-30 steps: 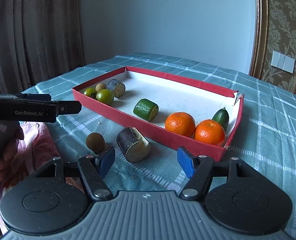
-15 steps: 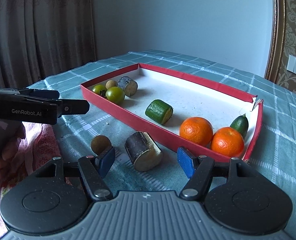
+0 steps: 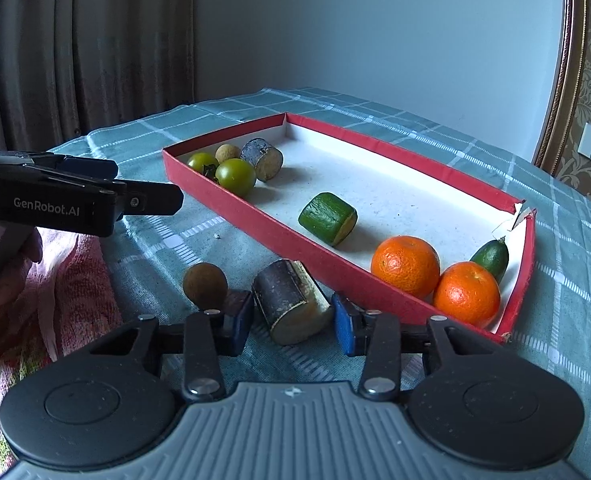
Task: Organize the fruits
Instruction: 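Close the right tool on the dark cylindrical piece and lift it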
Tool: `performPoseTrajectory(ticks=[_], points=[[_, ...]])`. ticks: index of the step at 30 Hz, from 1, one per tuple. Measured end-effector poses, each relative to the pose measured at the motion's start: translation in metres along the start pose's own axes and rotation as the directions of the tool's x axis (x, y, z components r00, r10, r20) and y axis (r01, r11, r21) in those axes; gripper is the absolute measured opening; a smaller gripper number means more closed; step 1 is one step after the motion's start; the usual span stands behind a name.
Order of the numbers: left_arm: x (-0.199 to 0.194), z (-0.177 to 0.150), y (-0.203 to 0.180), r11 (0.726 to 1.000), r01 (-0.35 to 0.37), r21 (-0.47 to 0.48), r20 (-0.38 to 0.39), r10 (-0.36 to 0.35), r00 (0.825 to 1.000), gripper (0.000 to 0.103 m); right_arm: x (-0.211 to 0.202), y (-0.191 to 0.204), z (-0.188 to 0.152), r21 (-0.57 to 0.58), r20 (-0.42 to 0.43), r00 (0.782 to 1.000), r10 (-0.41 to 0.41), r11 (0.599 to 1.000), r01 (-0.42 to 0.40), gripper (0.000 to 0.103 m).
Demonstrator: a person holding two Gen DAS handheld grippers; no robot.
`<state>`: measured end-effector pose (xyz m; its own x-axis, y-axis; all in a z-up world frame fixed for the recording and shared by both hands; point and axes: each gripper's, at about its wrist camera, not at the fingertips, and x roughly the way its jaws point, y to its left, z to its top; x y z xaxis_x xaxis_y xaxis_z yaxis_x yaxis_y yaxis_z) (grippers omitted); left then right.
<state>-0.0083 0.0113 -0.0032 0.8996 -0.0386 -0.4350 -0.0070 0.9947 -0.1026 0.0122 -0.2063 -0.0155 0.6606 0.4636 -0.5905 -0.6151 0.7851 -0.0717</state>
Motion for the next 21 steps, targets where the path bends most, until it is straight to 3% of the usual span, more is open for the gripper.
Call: performPoseTrajectory(ticks=[14,21], points=[[-0.002,-0.001,-0.001,1.000,-0.009,-0.002,0.008,0.009,1.000,0.103,-0.042,-0.009,-0.004,0.094,0.101,0.994,-0.030,0.995,0.021,0.041],[-0.002,-0.001,0.000,1.000,-0.008,-0.002,0.008,0.008,1.000,0.103,-0.060,-0.029,0.003,0.161,0.161,0.983,-0.088,0.985,0.062,0.041]])
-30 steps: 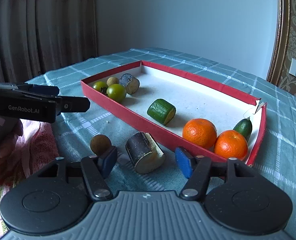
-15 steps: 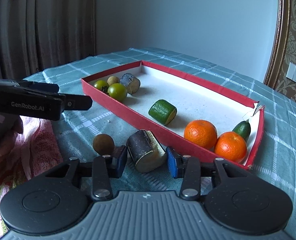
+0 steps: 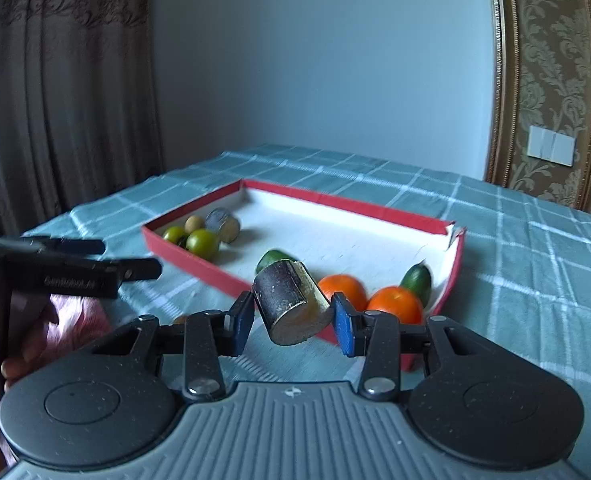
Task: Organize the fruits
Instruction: 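Close the right tool on the dark cylindrical piece and lift it, then lower the dark piece into the red tray and open the right tool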
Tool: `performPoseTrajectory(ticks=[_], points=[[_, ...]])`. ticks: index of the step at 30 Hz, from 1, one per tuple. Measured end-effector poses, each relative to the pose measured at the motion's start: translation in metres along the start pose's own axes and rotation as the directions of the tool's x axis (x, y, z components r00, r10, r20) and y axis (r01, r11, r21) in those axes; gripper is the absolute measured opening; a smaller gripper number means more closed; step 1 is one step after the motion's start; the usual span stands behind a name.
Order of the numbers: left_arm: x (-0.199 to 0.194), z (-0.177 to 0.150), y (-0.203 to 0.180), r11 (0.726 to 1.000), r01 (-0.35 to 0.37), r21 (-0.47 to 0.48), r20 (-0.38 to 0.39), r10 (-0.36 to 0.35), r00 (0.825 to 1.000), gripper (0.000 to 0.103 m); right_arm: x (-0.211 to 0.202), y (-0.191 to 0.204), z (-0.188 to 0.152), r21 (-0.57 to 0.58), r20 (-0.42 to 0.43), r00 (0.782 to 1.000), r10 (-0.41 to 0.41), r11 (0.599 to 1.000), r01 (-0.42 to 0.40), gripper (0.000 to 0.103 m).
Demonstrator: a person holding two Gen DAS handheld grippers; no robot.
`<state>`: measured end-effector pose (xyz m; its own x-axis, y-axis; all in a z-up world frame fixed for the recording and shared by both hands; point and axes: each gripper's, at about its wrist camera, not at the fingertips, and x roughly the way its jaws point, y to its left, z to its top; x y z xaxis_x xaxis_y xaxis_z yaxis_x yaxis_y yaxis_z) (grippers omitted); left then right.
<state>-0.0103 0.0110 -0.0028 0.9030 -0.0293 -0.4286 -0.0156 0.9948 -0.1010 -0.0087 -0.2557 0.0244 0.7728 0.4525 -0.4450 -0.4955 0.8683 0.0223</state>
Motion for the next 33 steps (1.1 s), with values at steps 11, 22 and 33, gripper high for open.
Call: performPoseTrajectory(ticks=[11,22,33], points=[[-0.001,0.001,0.000,1.000,0.009,0.002,0.002,-0.009,1.000,0.103,0.024,-0.057,0.036,0.157,0.044,0.988,-0.151,0.977,0.142,0.041],[0.001,0.001,0.001,1.000,0.020,0.001,-0.002,-0.020,1.000,0.103,0.083,-0.060,0.030,0.136,-0.051,0.983,-0.175,0.974,0.180,0.042],[0.000,0.001,0.000,1.000,0.014,-0.001,0.000,-0.014,1.000,0.103,0.056,-0.054,0.020,0.129,-0.019,0.978,-0.208,0.970,0.208,0.050]])
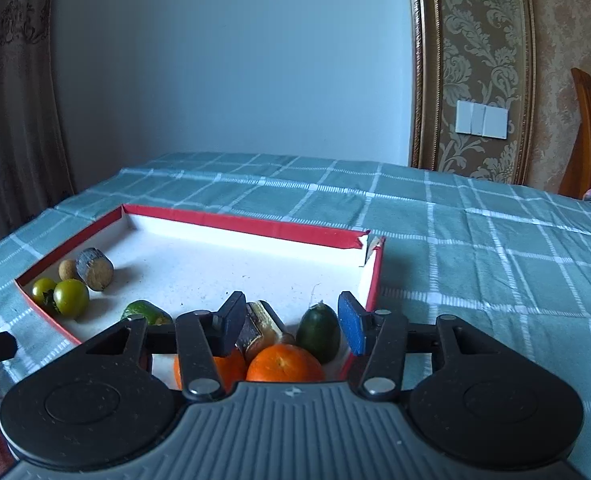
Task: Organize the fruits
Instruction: 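Lower the dark piece into the red tray and open the right tool, then reach the left tool to the small brown round fruit and close on it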
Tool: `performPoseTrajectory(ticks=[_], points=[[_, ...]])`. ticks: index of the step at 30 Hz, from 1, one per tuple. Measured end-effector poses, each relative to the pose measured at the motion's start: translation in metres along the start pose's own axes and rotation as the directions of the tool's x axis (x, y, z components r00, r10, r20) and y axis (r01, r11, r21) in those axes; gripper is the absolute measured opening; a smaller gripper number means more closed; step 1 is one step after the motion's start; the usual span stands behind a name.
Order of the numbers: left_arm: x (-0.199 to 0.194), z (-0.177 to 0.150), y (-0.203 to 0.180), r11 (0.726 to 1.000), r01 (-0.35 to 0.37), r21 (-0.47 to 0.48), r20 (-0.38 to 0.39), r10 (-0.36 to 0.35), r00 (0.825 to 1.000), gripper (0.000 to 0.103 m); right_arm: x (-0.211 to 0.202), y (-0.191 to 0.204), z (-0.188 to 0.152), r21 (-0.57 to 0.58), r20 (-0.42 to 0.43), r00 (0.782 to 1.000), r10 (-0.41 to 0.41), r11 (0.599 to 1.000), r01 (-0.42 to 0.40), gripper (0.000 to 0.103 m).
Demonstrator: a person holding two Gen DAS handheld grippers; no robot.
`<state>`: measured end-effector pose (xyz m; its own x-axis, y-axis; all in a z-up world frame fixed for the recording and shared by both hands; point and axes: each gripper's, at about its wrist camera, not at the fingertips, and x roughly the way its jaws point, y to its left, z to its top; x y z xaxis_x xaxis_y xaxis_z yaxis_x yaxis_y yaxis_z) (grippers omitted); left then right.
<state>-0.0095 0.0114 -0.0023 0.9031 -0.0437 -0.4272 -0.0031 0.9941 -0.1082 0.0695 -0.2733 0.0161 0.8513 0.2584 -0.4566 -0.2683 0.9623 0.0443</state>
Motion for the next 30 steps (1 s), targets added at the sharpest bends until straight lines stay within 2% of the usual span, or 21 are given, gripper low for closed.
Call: performPoseTrajectory(ticks=[2,4,6,8,10,13,15,16,17,19,24,30], points=[[0.000,0.000,0.000,1.000,-0.002,0.002,-0.001,0.002,1.000,0.103,-0.017,-0.005,-0.003,0.032,0.026,1.000,0.005,0.999,-0.006,0.050],[0.000,0.000,0.000,1.000,-0.002,0.002,0.000,0.002,1.000,0.103,-0.037,-0.011,-0.009,0.076,0.051,0.999,0.012,0.997,-0.015,0.055],[0.000,0.000,-0.001,1.000,-0.007,0.002,0.000,0.007,1.000,0.103,-0.055,-0.018,-0.018,0.136,0.075,0.997,0.021,0.990,-0.031,0.067],[0.000,0.000,-0.001,1.000,-0.013,0.003,0.003,0.013,1.000,0.103,-0.070,-0.028,-0.032,0.229,0.094,0.995,0.028,0.972,-0.049,0.070],[0.000,0.000,-0.003,1.000,-0.019,0.013,-0.003,0.019,1.000,0.103,-0.077,-0.035,-0.045,0.296,0.091,0.995,0.033,0.953,-0.059,0.070],[-0.003,-0.001,-0.008,0.998,-0.037,0.046,0.013,0.036,0.999,0.103,-0.077,-0.037,-0.063,0.318,0.084,0.996,0.015,0.947,-0.041,0.070],[-0.006,-0.002,-0.017,0.994,-0.056,0.094,0.025,0.054,0.998,0.103,-0.073,-0.043,-0.068,0.359,0.061,0.998,0.029,0.932,-0.049,0.070],[-0.007,-0.003,-0.022,0.992,-0.062,0.113,0.028,0.059,0.998,0.103,-0.074,-0.047,-0.068,0.381,0.077,0.997,0.031,0.923,-0.058,0.070],[-0.010,-0.004,-0.028,0.989,-0.061,0.136,0.030,0.058,0.998,0.103,-0.075,-0.050,-0.070,0.398,0.096,0.995,0.031,0.915,-0.067,0.070],[-0.015,-0.004,-0.039,0.984,-0.049,0.170,0.038,0.043,0.998,0.103,-0.071,-0.054,-0.072,0.423,0.079,0.996,0.044,0.903,-0.073,0.070],[-0.023,-0.006,-0.068,0.970,-0.022,0.243,0.052,0.010,0.999,0.103,-0.073,-0.054,-0.074,0.429,0.078,0.996,0.043,0.900,-0.073,0.070],[-0.017,-0.012,-0.087,0.959,-0.027,0.281,0.028,0.020,0.999,0.103,-0.072,-0.055,-0.075,0.435,0.080,0.995,0.052,0.897,-0.082,0.070]])
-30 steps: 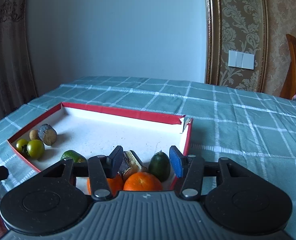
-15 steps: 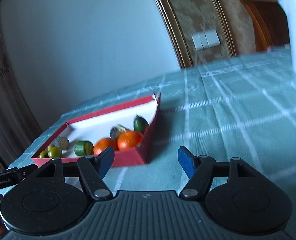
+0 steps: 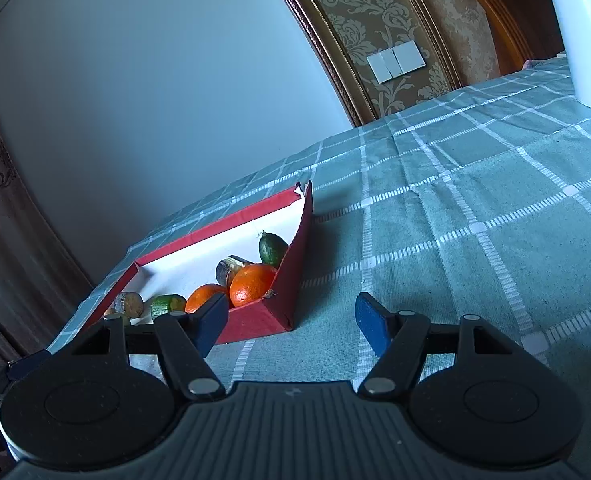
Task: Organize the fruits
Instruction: 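Reach the left tool to the small brown round fruit and close on it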
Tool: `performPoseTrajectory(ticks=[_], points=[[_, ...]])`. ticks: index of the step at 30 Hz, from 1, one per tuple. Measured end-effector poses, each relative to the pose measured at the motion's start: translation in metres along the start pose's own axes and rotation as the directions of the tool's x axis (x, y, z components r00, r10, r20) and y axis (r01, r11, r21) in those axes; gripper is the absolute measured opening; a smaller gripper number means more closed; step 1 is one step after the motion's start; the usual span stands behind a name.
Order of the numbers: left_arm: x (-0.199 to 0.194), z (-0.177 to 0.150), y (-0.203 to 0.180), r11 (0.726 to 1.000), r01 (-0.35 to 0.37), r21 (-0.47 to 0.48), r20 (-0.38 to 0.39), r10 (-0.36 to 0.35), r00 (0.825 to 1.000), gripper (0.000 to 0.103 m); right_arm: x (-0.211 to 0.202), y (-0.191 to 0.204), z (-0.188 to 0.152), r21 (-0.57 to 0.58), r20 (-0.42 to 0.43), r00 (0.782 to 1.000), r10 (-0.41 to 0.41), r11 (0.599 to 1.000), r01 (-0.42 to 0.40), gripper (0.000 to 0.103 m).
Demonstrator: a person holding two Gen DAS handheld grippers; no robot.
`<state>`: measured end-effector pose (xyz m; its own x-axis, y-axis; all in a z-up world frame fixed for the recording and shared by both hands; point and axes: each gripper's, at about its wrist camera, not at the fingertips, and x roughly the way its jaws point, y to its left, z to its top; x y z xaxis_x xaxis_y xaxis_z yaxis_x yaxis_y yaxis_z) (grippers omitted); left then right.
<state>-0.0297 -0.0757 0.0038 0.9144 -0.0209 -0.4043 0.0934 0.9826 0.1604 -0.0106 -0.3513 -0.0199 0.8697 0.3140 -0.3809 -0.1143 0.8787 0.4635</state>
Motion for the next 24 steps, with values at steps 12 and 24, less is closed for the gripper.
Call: performPoseTrajectory(ticks=[12,24], points=[[0.010,-0.003,-0.011,1.000,-0.016,0.005,-0.042,0.017,0.999,0.099,0.001,0.000,0.000,0.004,-0.005,1.000,0.004,1.000,-0.004,0.070],[0.021,-0.004,-0.006,1.000,-0.017,-0.019,-0.099,0.015,0.995,0.096,0.003,-0.001,-0.001,0.010,-0.004,1.000,0.001,1.000,-0.001,0.070]])
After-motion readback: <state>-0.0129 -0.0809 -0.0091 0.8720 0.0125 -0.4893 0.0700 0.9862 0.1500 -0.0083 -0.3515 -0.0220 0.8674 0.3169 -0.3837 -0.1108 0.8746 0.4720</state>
